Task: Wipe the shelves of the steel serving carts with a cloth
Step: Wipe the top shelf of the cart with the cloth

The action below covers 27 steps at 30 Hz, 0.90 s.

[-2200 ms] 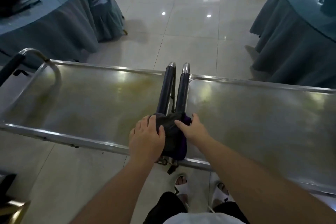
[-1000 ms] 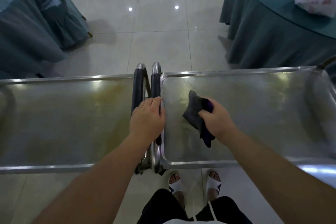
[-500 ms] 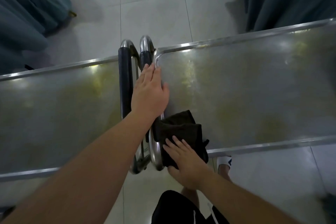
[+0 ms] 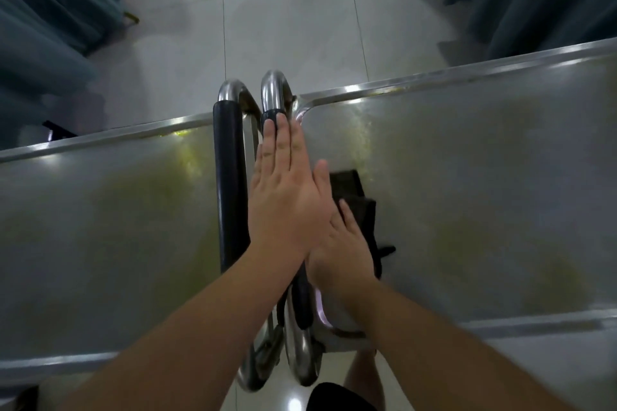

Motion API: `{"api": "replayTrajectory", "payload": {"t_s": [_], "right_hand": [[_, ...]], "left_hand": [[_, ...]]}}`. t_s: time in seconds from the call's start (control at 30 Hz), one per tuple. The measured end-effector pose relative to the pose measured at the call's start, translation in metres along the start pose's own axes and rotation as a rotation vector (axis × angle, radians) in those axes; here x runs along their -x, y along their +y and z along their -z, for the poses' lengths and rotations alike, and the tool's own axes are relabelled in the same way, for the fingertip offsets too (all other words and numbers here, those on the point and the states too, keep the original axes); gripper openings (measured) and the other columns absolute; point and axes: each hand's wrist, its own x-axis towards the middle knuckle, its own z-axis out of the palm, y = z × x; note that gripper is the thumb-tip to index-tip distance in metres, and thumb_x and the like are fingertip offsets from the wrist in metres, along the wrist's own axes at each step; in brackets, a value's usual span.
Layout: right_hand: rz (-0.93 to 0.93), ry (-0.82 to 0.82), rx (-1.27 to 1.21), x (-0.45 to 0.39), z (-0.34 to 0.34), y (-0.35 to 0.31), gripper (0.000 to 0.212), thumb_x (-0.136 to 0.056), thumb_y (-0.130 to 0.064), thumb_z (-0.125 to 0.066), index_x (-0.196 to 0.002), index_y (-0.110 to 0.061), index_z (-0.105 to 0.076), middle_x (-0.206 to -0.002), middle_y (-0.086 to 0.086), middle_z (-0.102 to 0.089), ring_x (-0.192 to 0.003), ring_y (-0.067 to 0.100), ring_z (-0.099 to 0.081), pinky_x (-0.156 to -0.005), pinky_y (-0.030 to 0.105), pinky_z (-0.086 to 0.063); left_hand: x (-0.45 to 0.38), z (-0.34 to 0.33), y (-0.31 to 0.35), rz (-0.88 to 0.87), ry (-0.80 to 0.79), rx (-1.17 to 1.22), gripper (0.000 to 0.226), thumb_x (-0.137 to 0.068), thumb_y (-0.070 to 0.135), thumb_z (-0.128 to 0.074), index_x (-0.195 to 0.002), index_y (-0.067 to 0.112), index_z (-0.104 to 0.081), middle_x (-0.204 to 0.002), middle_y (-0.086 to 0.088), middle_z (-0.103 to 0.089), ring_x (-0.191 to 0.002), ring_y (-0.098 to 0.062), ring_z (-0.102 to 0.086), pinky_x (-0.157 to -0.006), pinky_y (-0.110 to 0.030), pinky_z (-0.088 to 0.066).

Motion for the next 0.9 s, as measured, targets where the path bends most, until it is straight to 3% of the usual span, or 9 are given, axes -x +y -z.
{"api": "replayTrajectory", "payload": {"t_s": [0.1,0.2,0.4,0.53,0.63,0.77,0.9], "right_hand": [[-0.002,0.042,0.077,-0.063,0.024,0.015,0.087,-0.099,-0.054,-0.031,-0.165,-0.016,0.011,-0.173,0.005,0.015,-0.159,0.025,0.015,-0.129,0.049,-0.003],[0.021,0.044,0.187,-0.125,0.035,0.036,0.078,-0.101,-0.043,-0.026,-0.165,-0.015,0.008,-0.174,0.006,0.010,-0.160,0.028,0.011,-0.129,0.052,-0.007],[0.008,0.040,0.172,-0.165,0.049,0.046,0.073,-0.102,-0.048,-0.006,-0.166,-0.015,0.004,-0.174,0.006,0.008,-0.160,0.026,0.010,-0.130,0.049,-0.001],[0.007,0.034,0.150,-0.102,0.040,0.037,0.079,-0.098,-0.051,-0.012,-0.166,-0.013,0.004,-0.174,0.007,0.008,-0.160,0.027,0.008,-0.129,0.051,-0.006],[0.011,0.051,0.055,-0.017,0.013,0.026,0.078,-0.105,-0.054,-0.029,-0.167,-0.015,-0.001,-0.172,0.004,0.008,-0.161,0.025,0.007,-0.129,0.051,-0.007],[0.004,-0.027,0.090,0.095,-0.022,0.029,0.071,-0.106,-0.050,-0.033,-0.167,-0.018,-0.014,-0.174,0.002,-0.005,-0.161,0.023,0.005,-0.127,0.052,-0.015],[0.001,-0.077,0.113,0.141,-0.023,0.050,0.071,-0.103,-0.051,-0.040,-0.166,-0.022,-0.021,-0.174,-0.002,-0.013,-0.161,0.019,0.000,-0.126,0.049,-0.013]], "left_hand": [[0.001,0.000,0.002,-0.015,0.034,-0.019,0.064,-0.111,0.037,-0.014,-0.168,0.009,-0.003,-0.177,-0.005,0.005,-0.162,-0.014,0.013,-0.132,-0.038,0.002],[-0.001,-0.001,0.001,-0.032,0.041,0.002,0.066,-0.109,0.037,-0.016,-0.167,0.005,-0.010,-0.176,-0.011,-0.002,-0.163,-0.020,0.005,-0.133,-0.040,-0.002],[-0.003,0.005,0.007,0.015,0.001,-0.060,0.070,-0.107,0.040,-0.012,-0.167,0.005,-0.005,-0.177,-0.009,0.004,-0.162,-0.018,0.009,-0.130,-0.032,0.010],[-0.001,0.005,0.008,0.004,0.004,-0.072,0.064,-0.113,0.032,-0.021,-0.167,0.008,0.001,-0.176,-0.007,0.010,-0.162,-0.017,0.013,-0.127,-0.029,0.017],[-0.001,0.004,0.005,-0.014,0.021,-0.077,0.065,-0.113,0.038,-0.019,-0.168,0.011,0.003,-0.176,-0.006,0.010,-0.162,-0.017,0.014,-0.131,-0.036,0.009],[-0.002,0.006,0.006,-0.023,-0.026,-0.096,0.067,-0.112,0.042,-0.019,-0.168,0.010,0.001,-0.176,-0.009,0.009,-0.162,-0.019,0.013,-0.132,-0.039,0.006],[-0.003,0.008,0.009,-0.021,-0.037,-0.130,0.067,-0.111,0.037,-0.025,-0.166,0.003,-0.006,-0.176,-0.015,0.003,-0.163,-0.024,0.007,-0.132,-0.040,0.003]]}}
